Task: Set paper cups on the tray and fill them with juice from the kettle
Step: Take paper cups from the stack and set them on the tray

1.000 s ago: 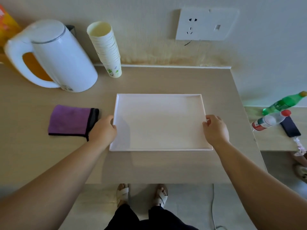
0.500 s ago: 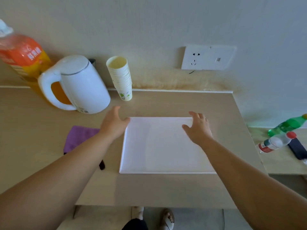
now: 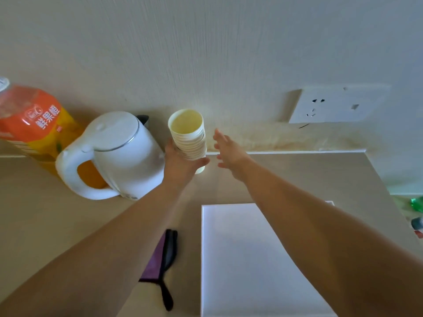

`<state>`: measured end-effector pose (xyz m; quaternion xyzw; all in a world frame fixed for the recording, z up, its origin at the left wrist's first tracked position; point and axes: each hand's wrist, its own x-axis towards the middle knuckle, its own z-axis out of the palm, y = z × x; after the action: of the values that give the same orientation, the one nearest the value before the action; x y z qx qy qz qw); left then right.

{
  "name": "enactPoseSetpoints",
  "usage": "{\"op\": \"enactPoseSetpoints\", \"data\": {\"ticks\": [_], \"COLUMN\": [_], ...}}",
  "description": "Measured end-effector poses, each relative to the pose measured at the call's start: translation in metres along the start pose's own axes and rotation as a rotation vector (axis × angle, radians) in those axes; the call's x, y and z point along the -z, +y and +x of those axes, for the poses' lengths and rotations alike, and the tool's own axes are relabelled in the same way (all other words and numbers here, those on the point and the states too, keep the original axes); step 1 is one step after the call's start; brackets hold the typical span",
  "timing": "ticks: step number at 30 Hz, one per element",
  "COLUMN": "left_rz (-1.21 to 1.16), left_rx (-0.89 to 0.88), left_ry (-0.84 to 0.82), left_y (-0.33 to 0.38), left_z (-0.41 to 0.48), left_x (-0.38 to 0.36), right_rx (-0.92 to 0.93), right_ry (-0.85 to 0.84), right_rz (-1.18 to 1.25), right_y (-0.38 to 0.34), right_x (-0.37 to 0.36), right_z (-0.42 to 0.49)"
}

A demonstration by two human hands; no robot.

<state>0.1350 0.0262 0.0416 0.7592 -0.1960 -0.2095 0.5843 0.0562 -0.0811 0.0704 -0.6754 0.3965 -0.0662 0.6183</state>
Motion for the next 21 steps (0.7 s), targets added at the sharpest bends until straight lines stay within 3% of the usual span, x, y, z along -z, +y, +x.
{"op": "enactPoseSetpoints", "data": {"ticks": [5,10,16,21], "left_rz": [-0.030,0.009,0.046,0.041], "left_rx": [-0.082,-0.147,-0.350,-0.399], "left_ry": [-0.053,-0.003,-0.011,-0.084], "left_y": [-0.005,-0.002,0.028,0.073], "left_z": [0.006,0.006,-0.013,-0.038], "left_x": [-0.004,-0.003,0.005,0.023], "right_rx": [-0.046,-0.069,-0.017,0.075], "right_ry": [-0.060,-0.059,-0.087,-0.124], "right_rz": [0.127,0.271,0.387,0.296], "right_y": [0.000,0.002,-0.015,-0.052], "right_x": [-0.017,-0.021,0.000,0.026], "right_z": [0.014,0.005,-0.044,-0.094]}}
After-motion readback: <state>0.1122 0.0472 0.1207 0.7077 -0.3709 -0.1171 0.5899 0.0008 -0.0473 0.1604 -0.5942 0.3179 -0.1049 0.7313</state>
